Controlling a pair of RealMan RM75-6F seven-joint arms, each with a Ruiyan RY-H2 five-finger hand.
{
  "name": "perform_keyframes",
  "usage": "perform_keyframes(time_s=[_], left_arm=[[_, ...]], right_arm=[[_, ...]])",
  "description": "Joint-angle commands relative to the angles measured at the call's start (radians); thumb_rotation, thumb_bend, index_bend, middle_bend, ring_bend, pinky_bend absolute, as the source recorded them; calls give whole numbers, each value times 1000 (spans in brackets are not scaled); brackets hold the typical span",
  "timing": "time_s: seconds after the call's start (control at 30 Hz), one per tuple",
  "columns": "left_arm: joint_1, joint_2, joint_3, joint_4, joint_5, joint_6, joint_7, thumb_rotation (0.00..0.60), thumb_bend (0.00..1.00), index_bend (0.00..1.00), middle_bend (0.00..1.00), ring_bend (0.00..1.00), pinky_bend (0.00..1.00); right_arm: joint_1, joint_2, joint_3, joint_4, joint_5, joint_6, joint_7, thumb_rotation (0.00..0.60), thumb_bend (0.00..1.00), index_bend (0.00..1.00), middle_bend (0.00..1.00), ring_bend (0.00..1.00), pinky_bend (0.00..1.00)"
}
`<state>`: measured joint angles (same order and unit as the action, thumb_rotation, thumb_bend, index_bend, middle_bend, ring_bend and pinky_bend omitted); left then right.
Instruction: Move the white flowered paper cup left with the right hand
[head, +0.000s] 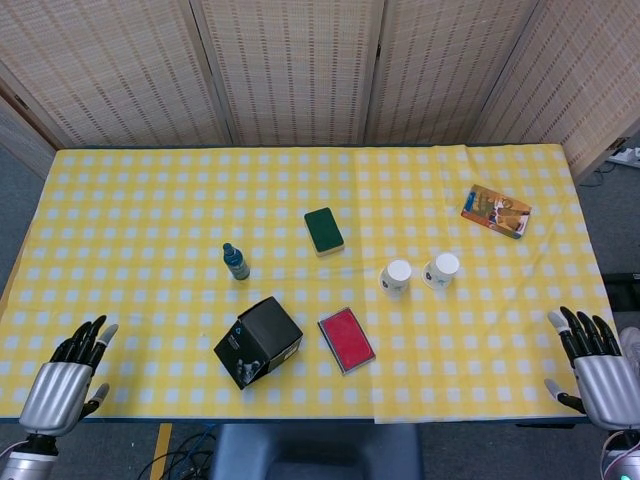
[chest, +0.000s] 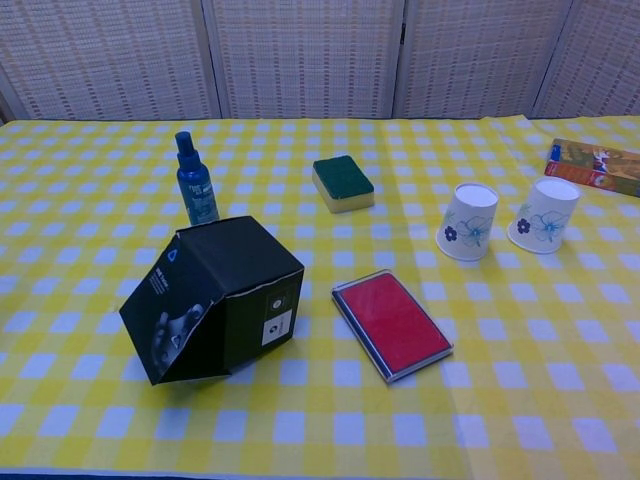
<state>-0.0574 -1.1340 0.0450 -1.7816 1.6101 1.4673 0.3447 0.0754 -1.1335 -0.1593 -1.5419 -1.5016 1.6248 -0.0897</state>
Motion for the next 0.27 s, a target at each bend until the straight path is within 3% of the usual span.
perform_keyframes(time_s=[0.03, 0.27], left_arm=[[5, 1, -1, 0, -1, 7, 0, 600, 317, 23, 0, 0, 228], [-1, 6, -9, 11, -45, -19, -10, 600, 317, 23, 0, 0, 229]], right_arm=[[-5, 4, 14, -6, -1, -16, 10, 600, 181, 0, 0, 0, 0], [-12, 2, 41, -11, -35, -22, 2, 600, 181, 0, 0, 0, 0]])
